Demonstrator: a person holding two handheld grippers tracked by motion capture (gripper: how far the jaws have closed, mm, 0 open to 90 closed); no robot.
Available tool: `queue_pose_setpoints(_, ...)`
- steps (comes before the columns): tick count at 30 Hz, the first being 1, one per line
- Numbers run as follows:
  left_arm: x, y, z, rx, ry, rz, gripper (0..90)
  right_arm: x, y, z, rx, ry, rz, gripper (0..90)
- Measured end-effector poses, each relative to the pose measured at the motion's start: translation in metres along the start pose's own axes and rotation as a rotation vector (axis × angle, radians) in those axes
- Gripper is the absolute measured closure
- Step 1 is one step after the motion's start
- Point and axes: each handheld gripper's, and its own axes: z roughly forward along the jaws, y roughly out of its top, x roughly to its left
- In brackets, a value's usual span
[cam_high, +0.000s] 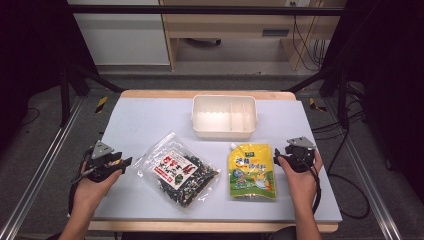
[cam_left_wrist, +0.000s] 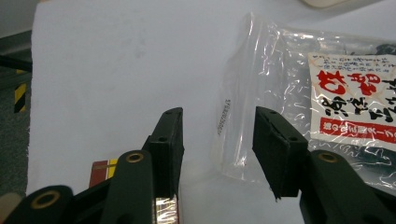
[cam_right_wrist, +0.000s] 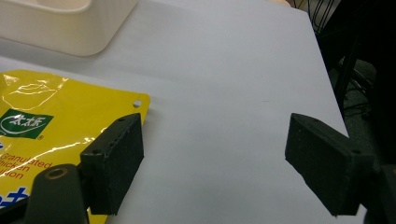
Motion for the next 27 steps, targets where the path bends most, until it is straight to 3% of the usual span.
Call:
queue_pose_setpoints(1, 0.000, -0.001, 0.003, 0.025, 0.004, 0.012, 54.6, -0.001, 0.000, 0.000, 0.000, -0.001, -0.003, 19.8)
queue_pose_setpoints(5, -0.001, -0.004, 0.008, 0.047, 0.000, -0.002, 56.0, 0.000, -0.001, 0.000, 0.007, -0.001, -0.004, 19.8)
queue_pose_setpoints(9, 0.000, -0.007, 0.016, 0.089, 0.006, 0.010, 56.6, 0.003, 0.000, 0.001, 0.010, 0.004, -0.012, 19.8)
queue_pose_setpoints(18, 0.000, -0.008, 0.024, 0.100, -0.002, 0.001, 58.3, 0.004, 0.000, 0.004, 0.023, 0.009, -0.018, 19.8)
queue_pose_setpoints(20, 0.000, -0.008, 0.024, 0.105, -0.002, 0.004, 58.4, 0.005, 0.000, 0.003, 0.032, 0.010, 0.001, 19.8)
queue_pose_setpoints(21, 0.001, -0.008, 0.024, 0.107, -0.002, 0.006, 58.4, 0.004, -0.001, 0.004, 0.025, 0.010, -0.022, 19.8)
queue_pose_setpoints(27, 0.001, -0.009, 0.026, 0.115, -0.009, 0.007, 59.0, 0.004, -0.001, 0.005, 0.023, 0.011, -0.029, 19.8)
